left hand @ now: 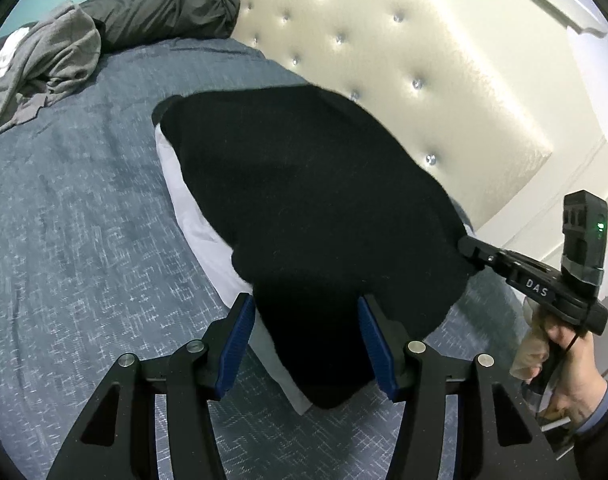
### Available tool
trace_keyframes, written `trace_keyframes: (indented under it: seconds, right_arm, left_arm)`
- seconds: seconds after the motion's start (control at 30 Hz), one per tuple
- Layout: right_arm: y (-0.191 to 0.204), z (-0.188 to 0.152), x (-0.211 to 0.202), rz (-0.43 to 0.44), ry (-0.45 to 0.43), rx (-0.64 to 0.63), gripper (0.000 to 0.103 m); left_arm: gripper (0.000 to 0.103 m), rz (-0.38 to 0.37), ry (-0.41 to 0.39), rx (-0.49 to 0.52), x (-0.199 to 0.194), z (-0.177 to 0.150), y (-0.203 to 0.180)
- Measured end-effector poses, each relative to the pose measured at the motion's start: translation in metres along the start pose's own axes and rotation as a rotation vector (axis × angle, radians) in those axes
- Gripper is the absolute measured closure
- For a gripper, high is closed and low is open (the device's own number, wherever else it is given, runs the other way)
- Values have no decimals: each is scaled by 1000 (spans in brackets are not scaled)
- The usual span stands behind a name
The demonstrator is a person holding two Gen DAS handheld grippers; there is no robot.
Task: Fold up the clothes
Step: 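Lay the folded end down with both tools and open them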
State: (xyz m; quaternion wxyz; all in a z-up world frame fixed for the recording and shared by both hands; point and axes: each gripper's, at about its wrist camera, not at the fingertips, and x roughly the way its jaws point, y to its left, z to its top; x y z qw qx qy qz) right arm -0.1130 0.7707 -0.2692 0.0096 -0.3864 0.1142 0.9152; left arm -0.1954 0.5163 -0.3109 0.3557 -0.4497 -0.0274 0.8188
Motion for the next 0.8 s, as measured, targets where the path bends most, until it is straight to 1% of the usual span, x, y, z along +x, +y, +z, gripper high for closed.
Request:
trace_keyframes:
  seconds: [0.03, 0.13, 0.2, 0.33, 0.6, 0.8]
  right_arm:
    - [2, 3, -1, -4, -11, -9, 103]
    - [0, 2, 2, -9, 3, -2, 103]
    - [-1, -2, 7, -18, 15, 2, 103]
    - [-6, -10, 16, -36, 36, 28, 103]
    - [3, -2, -13, -62, -18, 55, 103]
    - [13, 1, -41, -71, -56, 102, 103]
  left_arm:
    - [45, 1, 7, 0, 2, -2, 0]
    - [45, 5, 19, 10, 7, -4, 1]
    - [45, 5, 23, 22, 9, -4, 0]
    - [45, -1, 31, 6, 7, -6, 0]
    - [45, 4, 7, -34, -21, -2, 6]
    - [45, 10, -24, -17, -51, 4, 0]
